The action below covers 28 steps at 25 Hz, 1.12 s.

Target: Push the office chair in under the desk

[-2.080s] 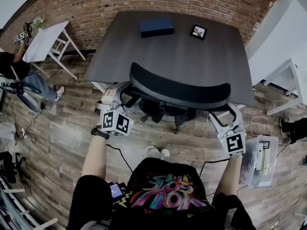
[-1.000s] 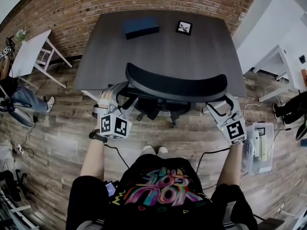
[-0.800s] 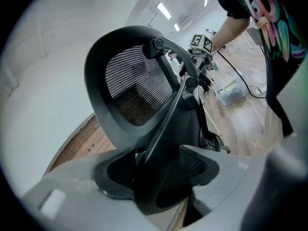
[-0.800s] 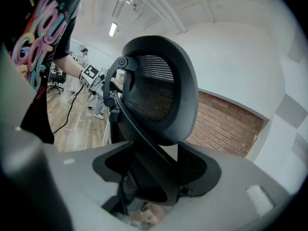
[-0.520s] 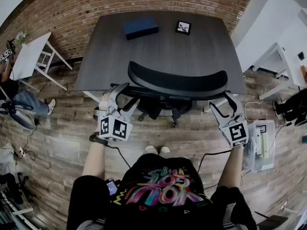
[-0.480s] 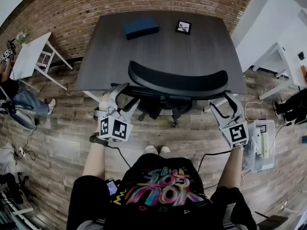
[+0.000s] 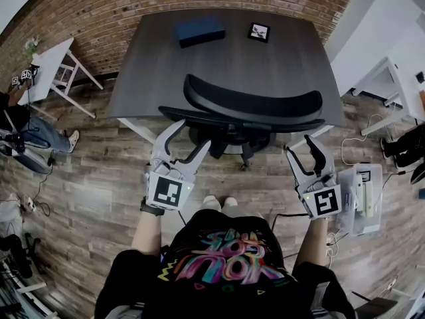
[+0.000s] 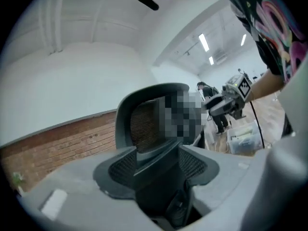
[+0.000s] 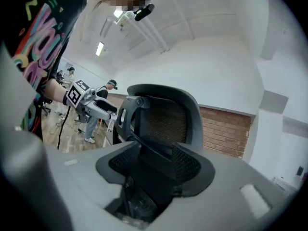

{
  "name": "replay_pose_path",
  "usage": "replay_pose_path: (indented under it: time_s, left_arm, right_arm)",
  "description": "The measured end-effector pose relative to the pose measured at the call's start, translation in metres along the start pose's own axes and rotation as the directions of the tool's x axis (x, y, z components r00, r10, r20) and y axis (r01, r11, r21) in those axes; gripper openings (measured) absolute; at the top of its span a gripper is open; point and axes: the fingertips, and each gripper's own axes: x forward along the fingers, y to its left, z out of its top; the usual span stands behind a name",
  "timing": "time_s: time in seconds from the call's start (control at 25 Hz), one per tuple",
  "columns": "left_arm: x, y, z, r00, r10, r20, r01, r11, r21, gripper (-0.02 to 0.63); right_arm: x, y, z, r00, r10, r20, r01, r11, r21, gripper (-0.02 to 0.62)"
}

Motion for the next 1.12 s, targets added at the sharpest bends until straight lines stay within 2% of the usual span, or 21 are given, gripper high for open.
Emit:
replay_pose_path:
  time_s: [0.12, 0.32, 0.6, 0.68, 0.88, 1.0, 1.12]
  left_arm:
    - [-0.007, -0.008, 0.011, 0.999, 0.009, 0.045, -0.004, 0.993, -0.118, 0.273]
    - [-0.02, -0.016, 0.019, 0.997, 0.015, 0.071, 0.006, 0.956, -0.292, 0.222]
    - [-0.034, -0.008, 0.016, 0.986, 0.084, 0.147, -0.013, 0.904, -0.427, 0.099]
    - [-0.036, -0.006, 0.012, 0.985, 0.1, 0.139, -0.028, 0.897, -0.441, 0.088]
    - [-0.038, -0.01, 0.001, 0.989, 0.113, 0.1, -0.059, 0.9, -0.431, 0.004]
    - [-0.037, -0.011, -0.002, 0.99, 0.109, 0.092, -0.059, 0.9, -0.431, 0.002]
    - [-0.034, -0.013, -0.004, 0.991, 0.105, 0.086, -0.058, 0.904, -0.424, 0.002]
  right_arm:
    - [-0.003, 0.013, 0.013, 0.998, -0.001, 0.059, -0.002, 0.999, 0.047, 0.193]
    - [-0.006, 0.028, 0.027, 0.992, -0.014, 0.129, -0.004, 0.99, 0.139, 0.141]
    - [0.0, 0.048, 0.025, 0.99, 0.001, 0.141, -0.031, 0.978, 0.208, 0.098]
    - [0.003, 0.051, 0.023, 0.991, 0.0, 0.137, -0.031, 0.975, 0.222, 0.09]
    - [0.001, 0.05, 0.018, 0.99, -0.02, 0.14, -0.017, 0.967, 0.256, 0.038]
    - [0.003, 0.048, 0.018, 0.99, -0.03, 0.14, -0.008, 0.965, 0.262, 0.002]
    - [0.005, 0.048, 0.016, 0.99, -0.025, 0.136, -0.012, 0.965, 0.262, 0.001]
